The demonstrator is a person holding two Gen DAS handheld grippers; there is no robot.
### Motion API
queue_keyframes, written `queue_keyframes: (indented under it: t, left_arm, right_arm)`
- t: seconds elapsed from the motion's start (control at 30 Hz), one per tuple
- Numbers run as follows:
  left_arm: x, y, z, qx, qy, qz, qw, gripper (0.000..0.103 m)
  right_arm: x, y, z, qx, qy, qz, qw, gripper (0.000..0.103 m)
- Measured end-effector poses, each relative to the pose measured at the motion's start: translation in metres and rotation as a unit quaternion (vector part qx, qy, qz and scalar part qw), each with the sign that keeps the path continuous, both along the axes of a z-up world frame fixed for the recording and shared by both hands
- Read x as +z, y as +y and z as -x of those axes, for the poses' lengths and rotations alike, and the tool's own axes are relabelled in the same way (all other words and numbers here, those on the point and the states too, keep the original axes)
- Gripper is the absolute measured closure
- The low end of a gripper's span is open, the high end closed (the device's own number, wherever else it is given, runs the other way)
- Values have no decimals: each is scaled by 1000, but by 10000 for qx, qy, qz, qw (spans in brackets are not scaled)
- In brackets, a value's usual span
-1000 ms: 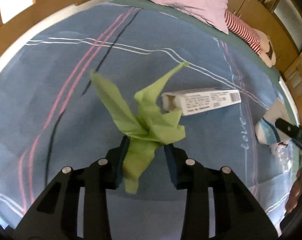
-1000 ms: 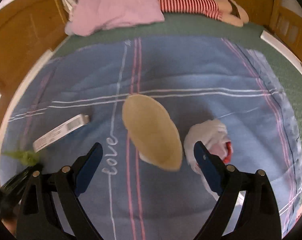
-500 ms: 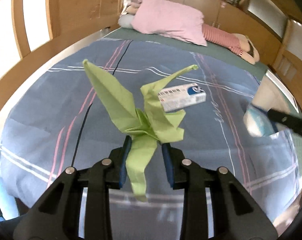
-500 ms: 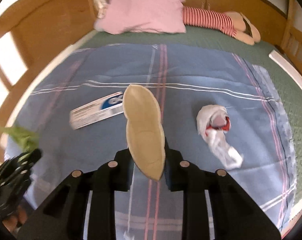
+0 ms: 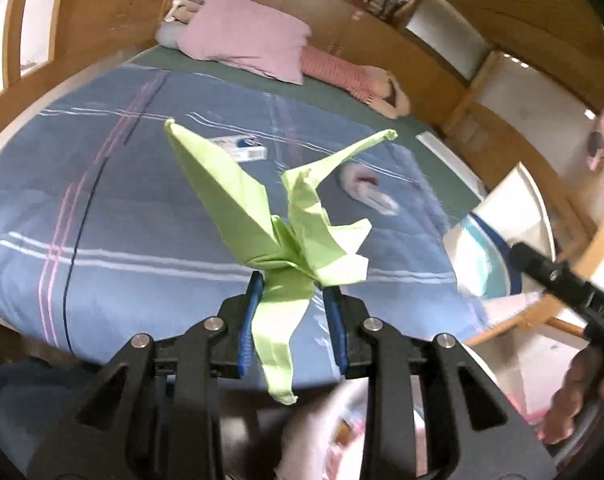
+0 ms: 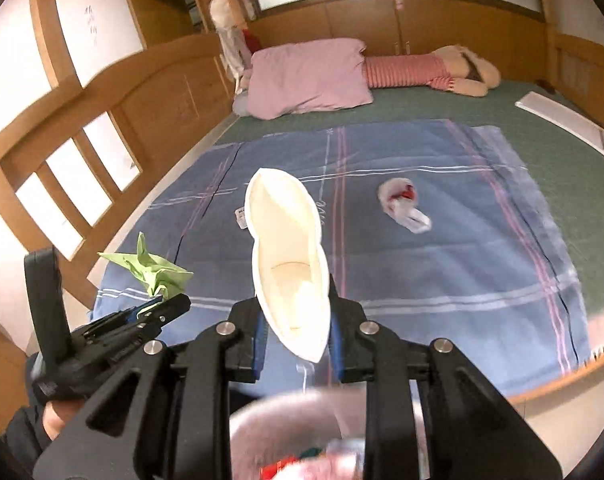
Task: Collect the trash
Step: 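Carry both items over the bin and open the right tool to drop the beige item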
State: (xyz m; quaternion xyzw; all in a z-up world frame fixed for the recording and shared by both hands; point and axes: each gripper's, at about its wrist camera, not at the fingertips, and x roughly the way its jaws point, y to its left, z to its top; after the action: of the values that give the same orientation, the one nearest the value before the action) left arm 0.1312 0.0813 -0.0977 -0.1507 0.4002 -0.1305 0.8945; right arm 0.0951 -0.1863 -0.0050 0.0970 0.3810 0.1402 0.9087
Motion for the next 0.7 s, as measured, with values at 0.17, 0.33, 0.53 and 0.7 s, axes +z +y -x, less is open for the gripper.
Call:
queue_keyframes:
  t: [0.17,0.33,0.53,0.7]
  left_arm:
    - [21,-20,36,-60,-221,-444,9988,72]
    - [37,-44,68,-191,-547,-792,9952,72]
    - [47,-64,87,-404,-788,-957,9915,72]
    - [43,-74,90,-555,-745,-1007,9906,72]
  right_arm:
    - [-8,-13,57,-332,241,478,9980,77]
    - [-22,-27,86,-425,607,354,9966,77]
    - [-34,-32,96,-361,877,493,9943,73]
    - [-30,-46,110,-528,609,235,9965,54]
